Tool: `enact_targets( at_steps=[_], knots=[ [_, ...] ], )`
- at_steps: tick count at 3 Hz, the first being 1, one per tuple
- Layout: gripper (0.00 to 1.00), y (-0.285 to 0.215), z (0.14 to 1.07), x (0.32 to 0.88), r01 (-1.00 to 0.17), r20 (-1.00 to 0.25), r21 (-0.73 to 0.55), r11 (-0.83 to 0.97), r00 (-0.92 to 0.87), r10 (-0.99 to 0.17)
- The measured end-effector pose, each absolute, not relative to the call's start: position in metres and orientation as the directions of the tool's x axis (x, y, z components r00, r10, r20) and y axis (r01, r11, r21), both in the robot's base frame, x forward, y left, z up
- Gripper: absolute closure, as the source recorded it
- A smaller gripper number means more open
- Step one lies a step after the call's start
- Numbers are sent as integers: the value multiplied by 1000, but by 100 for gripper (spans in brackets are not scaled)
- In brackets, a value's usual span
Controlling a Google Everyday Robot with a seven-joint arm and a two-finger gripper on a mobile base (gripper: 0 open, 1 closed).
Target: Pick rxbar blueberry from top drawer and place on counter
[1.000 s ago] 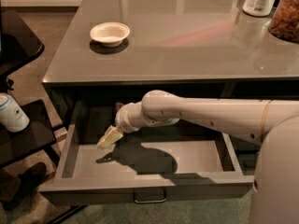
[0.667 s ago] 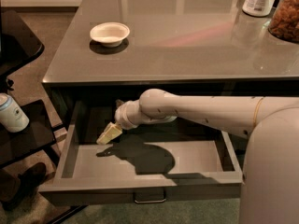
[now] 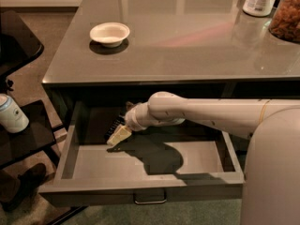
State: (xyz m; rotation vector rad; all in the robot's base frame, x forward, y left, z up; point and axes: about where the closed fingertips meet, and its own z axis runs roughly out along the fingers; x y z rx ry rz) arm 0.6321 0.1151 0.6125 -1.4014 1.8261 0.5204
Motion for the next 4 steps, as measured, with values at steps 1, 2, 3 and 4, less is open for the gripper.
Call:
enact_targets(
  at_steps=[1,2,3,4],
  knots=[
    [0,115,605,625,-949,-764,-111,294,-108,-637],
    [0,116,604,624,-951,-763,-109,290,-107,-638],
    [16,115,598,624,-953,-755,-100,285,-114,-646],
    [39,115,591,625,-956,-748,-87,281,-123,-652]
  ],
)
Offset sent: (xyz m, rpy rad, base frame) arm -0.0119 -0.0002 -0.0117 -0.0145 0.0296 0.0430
